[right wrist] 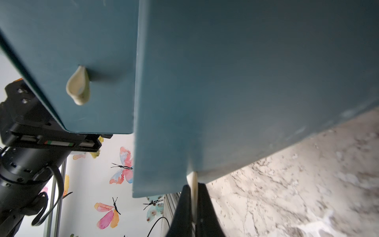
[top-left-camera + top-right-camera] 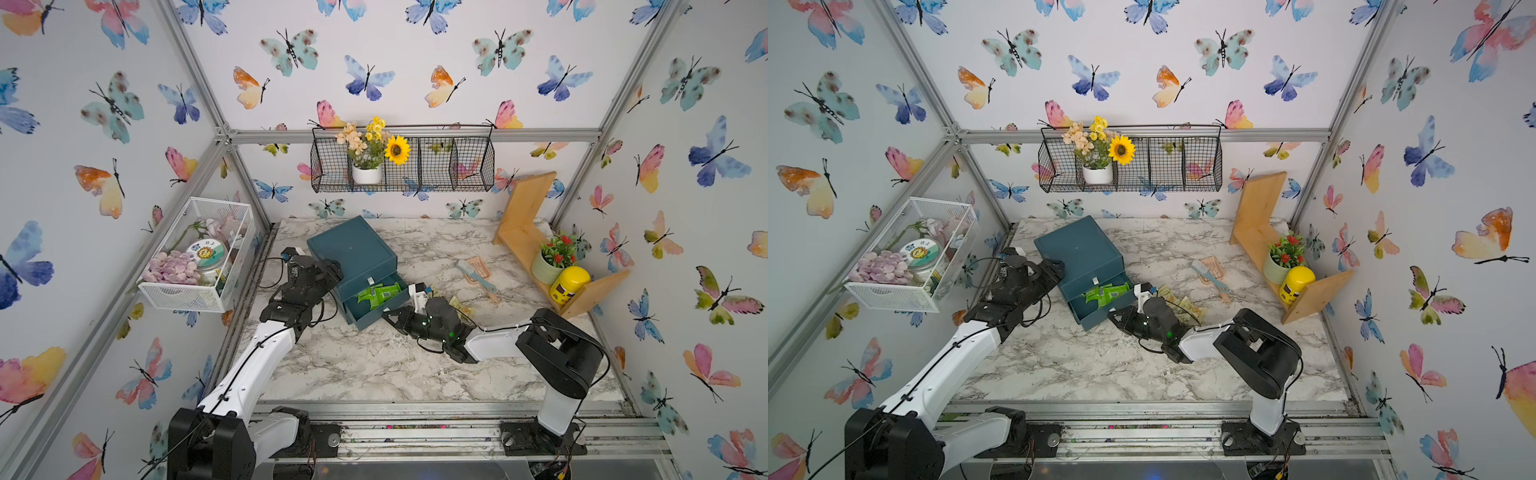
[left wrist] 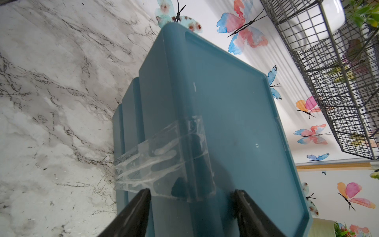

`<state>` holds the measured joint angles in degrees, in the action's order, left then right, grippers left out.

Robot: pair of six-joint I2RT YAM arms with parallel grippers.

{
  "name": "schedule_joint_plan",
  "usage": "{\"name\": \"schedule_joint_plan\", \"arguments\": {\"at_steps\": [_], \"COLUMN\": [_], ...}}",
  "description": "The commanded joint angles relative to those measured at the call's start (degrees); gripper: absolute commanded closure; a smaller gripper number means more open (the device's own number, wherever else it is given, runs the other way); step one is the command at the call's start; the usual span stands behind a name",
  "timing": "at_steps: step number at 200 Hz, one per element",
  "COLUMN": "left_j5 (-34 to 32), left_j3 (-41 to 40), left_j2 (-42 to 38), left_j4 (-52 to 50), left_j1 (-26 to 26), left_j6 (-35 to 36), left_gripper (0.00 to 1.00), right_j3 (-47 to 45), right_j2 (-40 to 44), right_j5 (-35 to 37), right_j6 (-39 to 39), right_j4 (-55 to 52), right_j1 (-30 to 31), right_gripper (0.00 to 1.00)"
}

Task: Take the cookies out of the drawer
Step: Open the drawer in the storage box.

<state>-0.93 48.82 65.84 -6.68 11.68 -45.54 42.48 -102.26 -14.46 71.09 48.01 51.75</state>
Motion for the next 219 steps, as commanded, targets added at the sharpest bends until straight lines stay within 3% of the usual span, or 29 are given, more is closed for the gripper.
{"name": "schedule_joint_plan", "arguments": {"at_steps": [1,93,219], "left_j5": [1.27,1.19,1.43], "left_j3": [-1.1,-1.09,-1.47], "left_j2": [0.14,0.33,0.16], "left_j4": [-2.8,-2.31,-1.72], "left_j1": [-0.14,-0.17,-0.17], "left_j6": [0.14,-0.08,-0.26], "left_gripper": [0.32,0.32,0.32], "right_j3": [-2.66,-9.08,-11.54], "right_j2": [2.61,11.21,15.43], "right_j5": [-0.07,1.04,2.24], "right_j6": [0.71,1.42,4.14], "right_j4": [-1.71,-6.87,-9.87], "right_j1": [-0.15,0.8,4.41], "right_gripper": [0.98,0.98,0.98]}}
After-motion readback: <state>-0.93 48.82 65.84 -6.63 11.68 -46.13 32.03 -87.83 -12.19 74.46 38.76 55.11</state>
